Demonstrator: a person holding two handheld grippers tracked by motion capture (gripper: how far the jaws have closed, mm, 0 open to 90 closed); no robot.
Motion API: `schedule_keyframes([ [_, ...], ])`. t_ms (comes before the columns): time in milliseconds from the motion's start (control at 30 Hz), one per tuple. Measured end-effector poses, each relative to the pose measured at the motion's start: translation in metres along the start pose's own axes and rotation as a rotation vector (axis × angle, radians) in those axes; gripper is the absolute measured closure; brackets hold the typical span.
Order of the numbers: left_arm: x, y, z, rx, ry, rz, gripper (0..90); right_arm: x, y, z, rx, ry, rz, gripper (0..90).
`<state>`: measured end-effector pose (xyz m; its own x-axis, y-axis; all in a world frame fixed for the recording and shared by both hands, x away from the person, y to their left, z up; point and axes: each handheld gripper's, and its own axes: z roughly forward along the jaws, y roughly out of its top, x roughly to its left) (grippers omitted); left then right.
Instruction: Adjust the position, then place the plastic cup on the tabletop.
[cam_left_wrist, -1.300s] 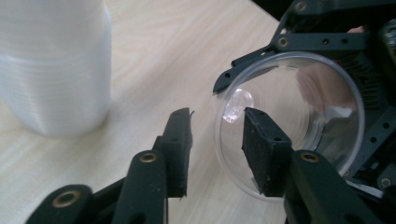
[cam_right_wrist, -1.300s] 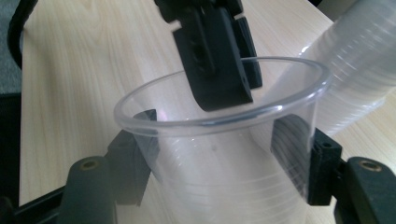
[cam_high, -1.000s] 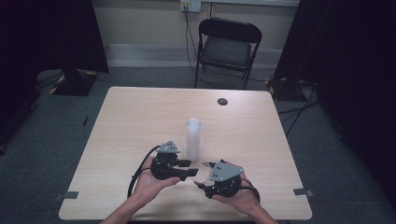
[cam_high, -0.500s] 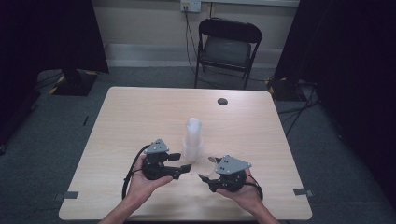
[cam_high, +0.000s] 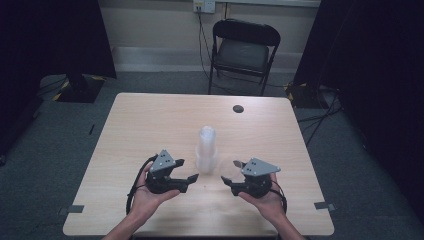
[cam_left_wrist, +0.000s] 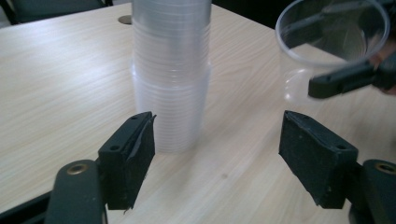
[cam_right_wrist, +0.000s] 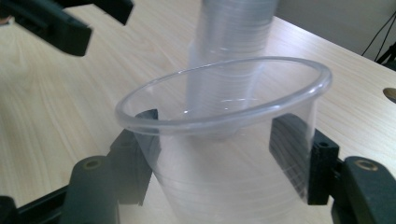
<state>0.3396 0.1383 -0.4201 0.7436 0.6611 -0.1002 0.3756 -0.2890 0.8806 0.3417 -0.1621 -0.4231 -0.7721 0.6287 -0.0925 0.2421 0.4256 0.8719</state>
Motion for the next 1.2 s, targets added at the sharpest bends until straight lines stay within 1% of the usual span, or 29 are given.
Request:
schedule_keyframes([
  [67,0.002,-0.004,-0.001,-0.005,0.002,-0.012,25.3,-0.006,0.0,-0.001,-0.008,-0.006,0.026,33.5],
  [133,0.004,-0.007,-0.002,0.008,0.012,-0.014,25.2,-0.012,0.001,-0.001,-0.012,-0.014,0.054,33.5],
  [167,0.005,-0.009,-0.003,0.012,0.016,-0.008,25.1,-0.014,0.001,-0.001,-0.014,-0.012,0.063,33.5],
  [200,0.005,-0.01,-0.003,0.015,0.015,-0.018,25.1,-0.017,0.001,-0.001,-0.016,-0.015,0.072,33.7],
  [233,0.006,-0.012,-0.004,0.017,0.018,-0.018,25.0,-0.019,0.002,0.0,-0.02,-0.015,0.081,33.8],
  [267,0.006,-0.014,-0.005,0.019,0.032,-0.018,25.1,-0.02,0.002,0.0,-0.021,-0.014,0.09,33.9],
  [300,0.007,-0.016,-0.006,0.029,0.045,0.0,24.6,-0.022,0.003,0.001,-0.021,-0.017,0.094,33.9],
  [400,0.008,-0.023,-0.011,0.049,0.054,0.02,23.8,-0.027,0.006,0.002,-0.036,-0.023,0.099,34.0],
  [500,0.01,-0.03,-0.016,0.046,0.063,0.006,23.4,-0.033,0.009,0.005,-0.045,-0.028,0.113,34.1],
  [533,0.011,-0.032,-0.017,0.044,0.064,-0.006,23.2,-0.034,0.01,0.006,-0.045,-0.032,0.116,34.1],
  [600,0.013,-0.034,-0.018,0.052,0.07,-0.016,21.9,-0.037,0.012,0.008,-0.044,-0.035,0.116,34.1],
  [700,0.016,-0.039,-0.02,0.038,0.078,-0.046,21.4,-0.041,0.015,0.011,-0.049,-0.037,0.119,34.1],
  [800,0.02,-0.044,-0.021,0.043,0.083,-0.052,21.4,-0.046,0.017,0.014,-0.055,-0.042,0.132,34.1],
  [967,0.023,-0.049,-0.022,0.039,0.09,-0.074,21.3,-0.053,0.022,0.019,-0.073,-0.056,0.154,34.0],
  [1033,0.023,-0.05,-0.023,0.037,0.095,-0.071,21.4,-0.056,0.024,0.021,-0.08,-0.059,0.161,34.0],
  [1067,0.024,-0.051,-0.023,0.036,0.098,-0.063,21.4,-0.057,0.025,0.022,-0.082,-0.06,0.164,33.9],
  [1200,0.027,-0.052,-0.024,0.038,0.112,-0.074,21.4,-0.063,0.026,0.028,-0.092,-0.074,0.171,33.8],
])
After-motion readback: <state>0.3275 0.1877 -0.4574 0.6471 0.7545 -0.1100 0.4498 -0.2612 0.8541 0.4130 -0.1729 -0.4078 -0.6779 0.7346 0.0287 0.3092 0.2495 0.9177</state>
